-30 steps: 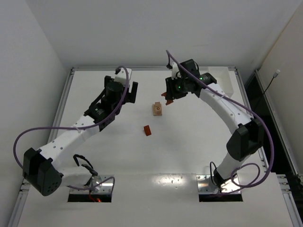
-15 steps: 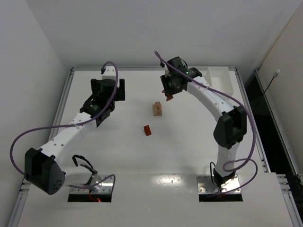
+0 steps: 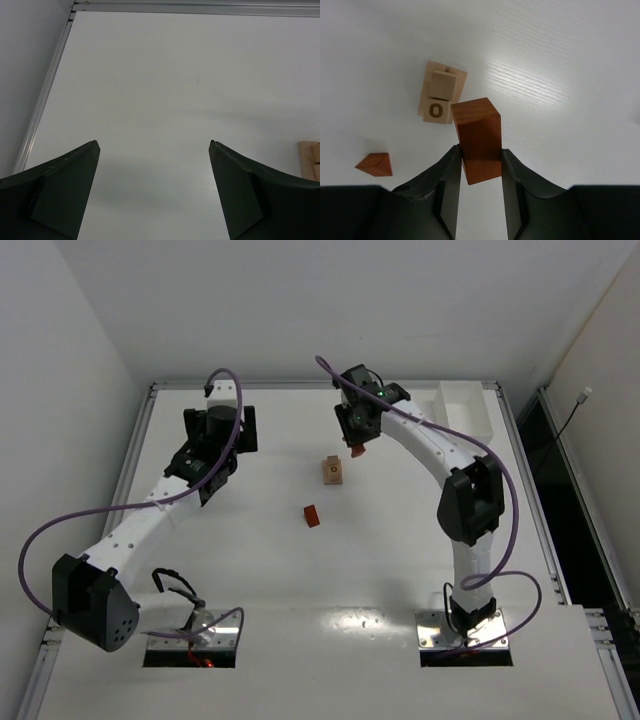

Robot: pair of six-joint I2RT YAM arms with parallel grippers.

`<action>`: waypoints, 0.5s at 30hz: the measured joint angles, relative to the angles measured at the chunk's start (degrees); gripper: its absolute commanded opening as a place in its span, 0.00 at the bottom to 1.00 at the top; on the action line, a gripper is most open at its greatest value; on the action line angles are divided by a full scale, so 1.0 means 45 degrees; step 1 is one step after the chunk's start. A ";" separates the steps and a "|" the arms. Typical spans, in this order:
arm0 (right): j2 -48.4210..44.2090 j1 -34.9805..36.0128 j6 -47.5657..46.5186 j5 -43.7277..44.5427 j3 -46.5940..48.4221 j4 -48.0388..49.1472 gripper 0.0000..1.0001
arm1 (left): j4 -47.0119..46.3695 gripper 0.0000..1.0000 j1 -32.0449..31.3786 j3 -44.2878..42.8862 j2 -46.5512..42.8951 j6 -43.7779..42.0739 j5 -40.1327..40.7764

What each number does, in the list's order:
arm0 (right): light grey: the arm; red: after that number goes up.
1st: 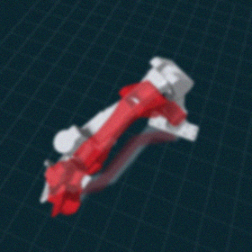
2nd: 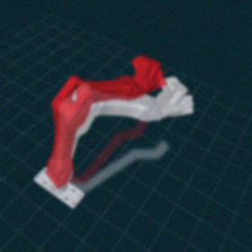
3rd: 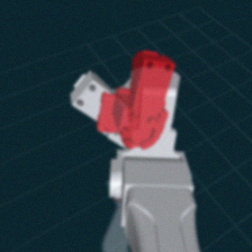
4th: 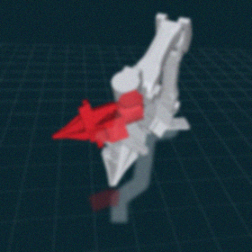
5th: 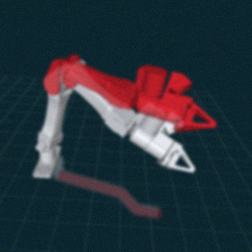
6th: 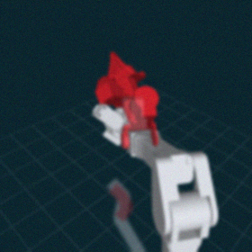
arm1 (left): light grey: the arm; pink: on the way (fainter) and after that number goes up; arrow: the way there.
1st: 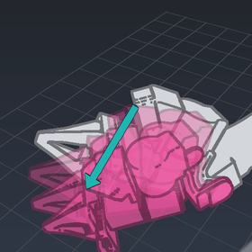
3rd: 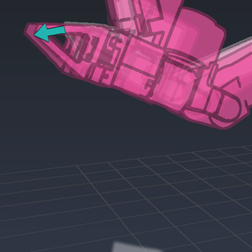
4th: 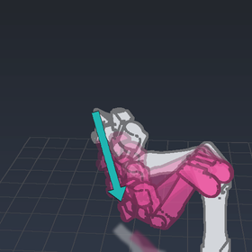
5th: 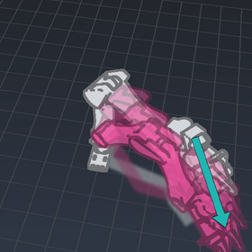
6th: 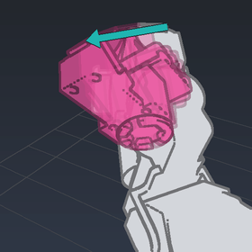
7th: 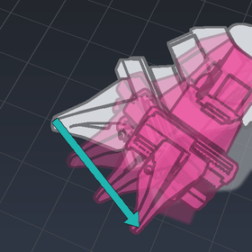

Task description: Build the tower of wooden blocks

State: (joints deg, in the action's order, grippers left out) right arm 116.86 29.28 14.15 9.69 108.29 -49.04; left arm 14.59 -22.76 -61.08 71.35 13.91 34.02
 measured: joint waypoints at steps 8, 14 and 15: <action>-0.0364 -0.1151 -0.0248 0.0568 -0.2254 0.0107 0.00 | 0.0000 0.89 0.0000 0.0000 0.0010 0.0073 -0.0039; -0.0209 -0.1885 -0.0243 0.0554 -0.2200 0.0034 0.00 | -0.0005 0.89 0.0000 0.0000 0.0078 0.0097 -0.0092; -0.0044 -0.1889 -0.0238 0.0549 -0.2030 0.0044 0.00 | -0.0005 0.89 0.0000 0.0000 0.0097 0.0107 -0.0097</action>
State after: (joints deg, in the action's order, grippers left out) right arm 116.66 20.78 13.08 12.16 99.15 -48.84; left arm 14.57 -22.76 -61.08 71.79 14.39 33.58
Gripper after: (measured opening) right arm 0.302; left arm 0.891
